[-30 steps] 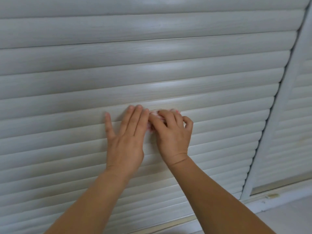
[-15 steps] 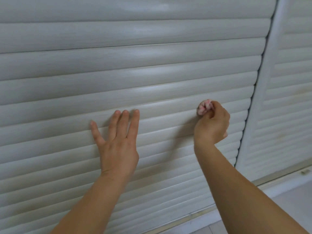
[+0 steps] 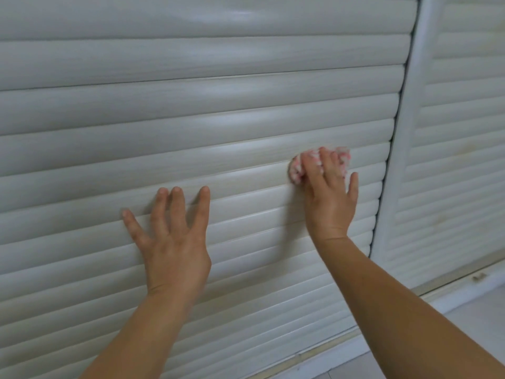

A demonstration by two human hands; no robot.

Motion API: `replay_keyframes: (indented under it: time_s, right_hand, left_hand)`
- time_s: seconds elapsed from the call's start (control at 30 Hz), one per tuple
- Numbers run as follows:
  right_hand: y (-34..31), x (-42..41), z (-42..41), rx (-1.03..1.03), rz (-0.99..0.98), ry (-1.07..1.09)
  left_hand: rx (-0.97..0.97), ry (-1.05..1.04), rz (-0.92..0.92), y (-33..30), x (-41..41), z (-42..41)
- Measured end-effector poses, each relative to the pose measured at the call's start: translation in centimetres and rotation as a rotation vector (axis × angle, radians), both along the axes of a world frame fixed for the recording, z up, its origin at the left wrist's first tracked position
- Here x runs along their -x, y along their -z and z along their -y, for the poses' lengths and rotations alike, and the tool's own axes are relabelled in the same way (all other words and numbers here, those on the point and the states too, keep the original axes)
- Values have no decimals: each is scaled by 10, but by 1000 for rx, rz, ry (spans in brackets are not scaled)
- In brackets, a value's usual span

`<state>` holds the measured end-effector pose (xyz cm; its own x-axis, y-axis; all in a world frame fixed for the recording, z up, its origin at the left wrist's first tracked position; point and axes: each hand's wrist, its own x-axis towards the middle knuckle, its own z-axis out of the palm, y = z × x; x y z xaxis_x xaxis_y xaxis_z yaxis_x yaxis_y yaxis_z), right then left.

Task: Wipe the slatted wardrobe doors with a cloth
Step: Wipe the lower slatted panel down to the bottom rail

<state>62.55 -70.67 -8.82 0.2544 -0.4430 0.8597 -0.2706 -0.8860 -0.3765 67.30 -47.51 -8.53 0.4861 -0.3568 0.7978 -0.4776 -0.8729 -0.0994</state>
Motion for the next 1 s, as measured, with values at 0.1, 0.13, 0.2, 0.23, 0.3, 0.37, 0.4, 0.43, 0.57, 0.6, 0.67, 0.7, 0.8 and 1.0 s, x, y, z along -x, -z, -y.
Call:
replay_keyframes:
  time_s: [0.1, 0.13, 0.2, 0.23, 0.3, 0.37, 0.4, 0.43, 0.57, 0.6, 0.67, 0.7, 0.8, 1.0]
  right_hand:
    - [-8, 12, 28, -231, -7, 69]
    - [-11, 15, 37, -302, -4, 98]
    - [-15, 19, 50, -422, 11, 136]
    - [-15, 19, 53, -471, 36, 145]
    - [-11, 16, 49, -558, 118, 150]
    - [-1, 9, 34, -581, 214, 141]
    - [4, 5, 22, -570, 263, 130]
    - [9, 0, 8, -548, 301, 116]
    - [40, -25, -64, -333, 298, 42]
    - [54, -30, -86, -244, 263, 24]
    - [80, -35, -121, -33, 156, -36]
    - [91, -35, -128, 78, 110, -65]
    - [101, -27, -108, 264, 39, -99]
    - [71, -12, -40, -409, 113, 27]
  left_hand:
    - [-4, -4, -9, 0, 1, -1]
    - [-5, -4, -11, 0, 2, -1]
    - [-15, -11, -14, -1, 3, 0]
    - [-17, -12, -17, -1, 3, 0]
    - [-15, -16, -23, 0, 2, 0]
    - [-13, -19, -28, 1, 3, 2]
    - [-7, -13, -29, 1, 3, 2]
    - [4, -1, -30, 1, 3, 2]
    - [61, 53, -51, 5, 3, -5]
    - [70, 65, -56, 9, 4, -8]
    - [83, 80, -67, 19, 4, -14]
    - [88, 89, -75, 26, 4, -16]
    - [97, 108, -93, 43, 9, -18]
    - [97, 169, -148, 64, 11, -16]
